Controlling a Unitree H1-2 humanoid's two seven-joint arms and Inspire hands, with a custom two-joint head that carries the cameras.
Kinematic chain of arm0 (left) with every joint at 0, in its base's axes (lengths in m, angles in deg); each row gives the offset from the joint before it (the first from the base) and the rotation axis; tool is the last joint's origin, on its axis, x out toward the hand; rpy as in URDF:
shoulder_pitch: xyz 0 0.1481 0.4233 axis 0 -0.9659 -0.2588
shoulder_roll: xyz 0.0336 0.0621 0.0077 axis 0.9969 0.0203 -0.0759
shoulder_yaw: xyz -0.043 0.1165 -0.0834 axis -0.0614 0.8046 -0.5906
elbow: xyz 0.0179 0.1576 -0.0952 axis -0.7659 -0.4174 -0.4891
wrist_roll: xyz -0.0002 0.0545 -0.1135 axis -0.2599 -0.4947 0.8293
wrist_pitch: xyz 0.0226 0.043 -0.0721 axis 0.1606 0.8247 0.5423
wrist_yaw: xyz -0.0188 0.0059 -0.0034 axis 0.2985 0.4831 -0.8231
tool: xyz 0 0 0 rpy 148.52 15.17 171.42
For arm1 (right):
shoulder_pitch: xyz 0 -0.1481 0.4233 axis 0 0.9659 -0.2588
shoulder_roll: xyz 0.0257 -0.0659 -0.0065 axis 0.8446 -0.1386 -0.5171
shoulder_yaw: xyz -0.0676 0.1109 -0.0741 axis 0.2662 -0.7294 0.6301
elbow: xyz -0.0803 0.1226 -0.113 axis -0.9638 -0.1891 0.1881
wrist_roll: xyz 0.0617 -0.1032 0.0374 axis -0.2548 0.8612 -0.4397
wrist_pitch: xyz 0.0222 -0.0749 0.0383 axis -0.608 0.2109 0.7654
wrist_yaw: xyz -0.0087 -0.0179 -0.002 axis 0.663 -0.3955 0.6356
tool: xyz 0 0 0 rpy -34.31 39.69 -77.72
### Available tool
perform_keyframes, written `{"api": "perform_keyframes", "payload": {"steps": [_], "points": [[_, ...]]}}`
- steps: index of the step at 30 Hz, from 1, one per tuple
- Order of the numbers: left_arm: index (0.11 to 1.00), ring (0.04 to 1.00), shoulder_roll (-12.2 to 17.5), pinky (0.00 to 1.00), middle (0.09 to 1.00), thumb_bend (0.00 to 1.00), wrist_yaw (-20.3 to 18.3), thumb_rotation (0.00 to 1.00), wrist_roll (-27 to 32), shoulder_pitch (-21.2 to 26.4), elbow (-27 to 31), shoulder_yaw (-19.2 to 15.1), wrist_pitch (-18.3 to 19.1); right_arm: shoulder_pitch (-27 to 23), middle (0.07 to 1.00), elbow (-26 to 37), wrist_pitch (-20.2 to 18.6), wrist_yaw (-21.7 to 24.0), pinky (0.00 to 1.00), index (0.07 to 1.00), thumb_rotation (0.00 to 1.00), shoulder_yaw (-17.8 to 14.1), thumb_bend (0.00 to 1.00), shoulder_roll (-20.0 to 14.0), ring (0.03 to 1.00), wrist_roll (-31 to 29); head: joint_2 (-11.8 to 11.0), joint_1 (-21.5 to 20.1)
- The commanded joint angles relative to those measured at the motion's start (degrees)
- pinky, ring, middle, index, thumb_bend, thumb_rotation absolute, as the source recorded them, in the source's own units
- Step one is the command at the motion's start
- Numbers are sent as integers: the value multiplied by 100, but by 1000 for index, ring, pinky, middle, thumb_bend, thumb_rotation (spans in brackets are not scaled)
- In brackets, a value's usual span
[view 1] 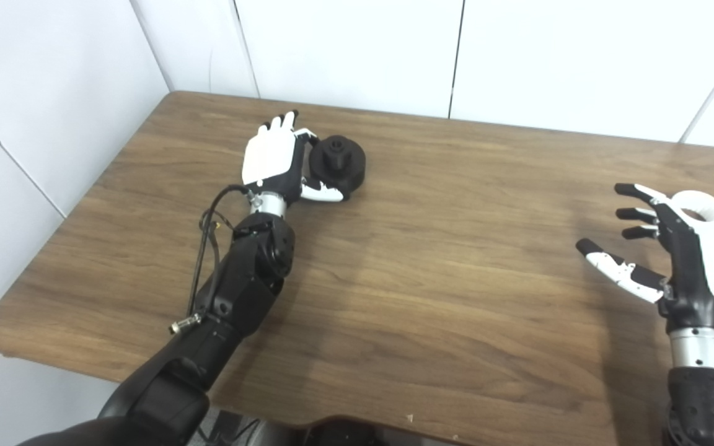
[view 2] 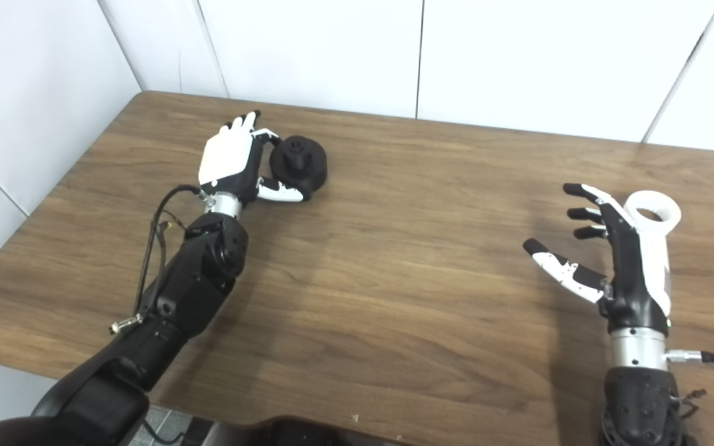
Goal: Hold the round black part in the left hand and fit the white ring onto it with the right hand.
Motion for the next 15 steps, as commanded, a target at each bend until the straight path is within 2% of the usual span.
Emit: {"api": "perform_keyframes", "payload": {"steps": [1,10,15], "points": [[592,1000,83,1000,999,891,-154,302,100,45,260,83,-212,-147,827,251,78,-23,590,766,261,-34,618,10,710,2,12,-44],[606,1000,-79,989,1000,918,-657,372,356,-304,939,358,-418,-199,824,197,183,-81,585,761,255,-35,628,27,707,15,72,-294],[612,1000,-265,1000,1000,910,-1169,336,801,-527,1446,447,-593,-203,831,248,121,-65,582,762,266,-36,628,31,706,40,116,-460]]}}
